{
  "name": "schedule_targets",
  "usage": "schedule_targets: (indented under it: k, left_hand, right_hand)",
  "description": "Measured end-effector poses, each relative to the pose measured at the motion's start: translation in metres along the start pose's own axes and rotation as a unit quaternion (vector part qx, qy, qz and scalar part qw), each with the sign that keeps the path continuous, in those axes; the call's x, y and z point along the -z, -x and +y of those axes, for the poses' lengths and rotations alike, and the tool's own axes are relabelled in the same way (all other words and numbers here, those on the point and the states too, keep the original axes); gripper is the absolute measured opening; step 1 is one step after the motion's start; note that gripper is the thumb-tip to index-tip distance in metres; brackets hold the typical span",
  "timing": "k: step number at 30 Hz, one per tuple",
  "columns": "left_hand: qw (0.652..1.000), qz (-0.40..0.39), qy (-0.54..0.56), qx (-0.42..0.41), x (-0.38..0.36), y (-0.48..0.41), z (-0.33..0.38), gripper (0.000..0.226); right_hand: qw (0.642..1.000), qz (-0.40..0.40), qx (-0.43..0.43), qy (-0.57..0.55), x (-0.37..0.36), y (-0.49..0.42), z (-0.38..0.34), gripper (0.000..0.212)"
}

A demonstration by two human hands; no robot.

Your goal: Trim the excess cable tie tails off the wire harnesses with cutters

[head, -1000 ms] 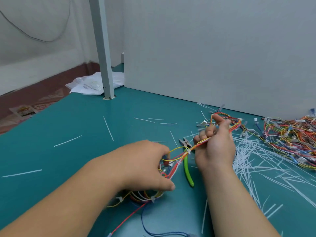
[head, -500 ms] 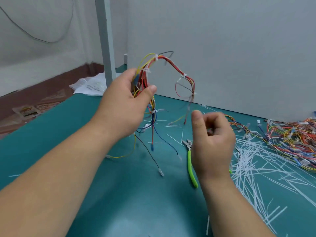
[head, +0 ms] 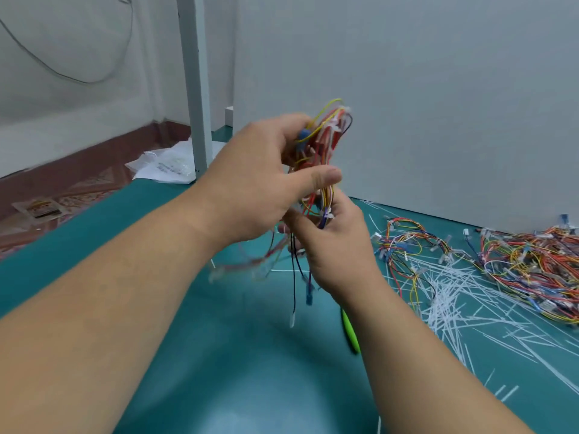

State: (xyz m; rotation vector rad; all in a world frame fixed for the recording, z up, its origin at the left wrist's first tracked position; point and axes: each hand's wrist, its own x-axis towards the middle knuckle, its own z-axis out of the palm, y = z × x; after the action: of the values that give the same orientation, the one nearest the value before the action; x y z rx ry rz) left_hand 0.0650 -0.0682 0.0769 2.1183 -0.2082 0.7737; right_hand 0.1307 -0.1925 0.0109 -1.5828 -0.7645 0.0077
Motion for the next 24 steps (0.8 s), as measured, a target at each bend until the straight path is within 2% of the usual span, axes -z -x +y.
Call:
schedule_targets:
  k: [1,2,5,6,8,10,12,14,18,20,22,24]
  left_hand:
    - [0.999,0.032,-0.017,0.020,0.000,0.003,-0.005,0.025]
    - [0.996,0.071,-0.019,0.042,0.000,0.007,-0.012,0.030]
    - [0.974,0.167,0.008,0.150,-0.008,0.032,-0.033,0.050]
    - [0.966,0.156,0.007,0.205,-0.013,0.042,-0.041,0.057]
    - [0.955,0.063,-0.013,0.289,-0.029,0.064,-0.055,0.056]
    - [0.949,-0.024,0.007,0.314,-0.049,0.081,-0.064,0.030]
    - [0.949,-0.058,0.049,0.307,-0.065,0.091,-0.066,0.013]
    - [0.959,-0.062,-0.011,0.276,-0.072,0.094,-0.066,0.021]
    - [0.965,-0.011,-0.181,0.191,-0.068,0.089,-0.067,0.055]
    - [0.949,-0.029,-0.229,0.216,-0.064,0.088,-0.072,0.061]
    - [0.916,-0.080,-0.292,0.263,-0.064,0.089,-0.079,0.066]
    - [0.898,-0.131,-0.310,0.283,-0.067,0.093,-0.085,0.066]
  right_hand:
    - [1.000,0.005,-0.006,0.023,0.002,-0.002,0.000,0.016]
    - [0.999,0.016,-0.018,0.023,0.003,-0.004,0.001,0.014]
    - [0.990,0.072,-0.102,-0.069,0.008,-0.020,0.002,0.022]
    - [0.980,0.094,-0.138,-0.108,0.012,-0.028,0.003,0.020]
    - [0.953,0.133,-0.201,-0.182,0.020,-0.046,0.009,0.014]
    - [0.932,0.171,-0.236,-0.215,0.027,-0.063,0.018,0.012]
    - [0.926,0.202,-0.255,-0.193,0.031,-0.076,0.029,0.011]
    - [0.916,0.227,-0.272,-0.187,0.035,-0.084,0.040,0.010]
    - [0.883,0.289,-0.306,-0.207,0.048,-0.101,0.057,0.012]
    - [0.869,0.312,-0.318,-0.215,0.054,-0.107,0.064,0.010]
    - [0.863,0.315,-0.331,-0.217,0.060,-0.112,0.070,0.011]
    - [0.872,0.264,-0.344,-0.228,0.063,-0.115,0.071,0.012]
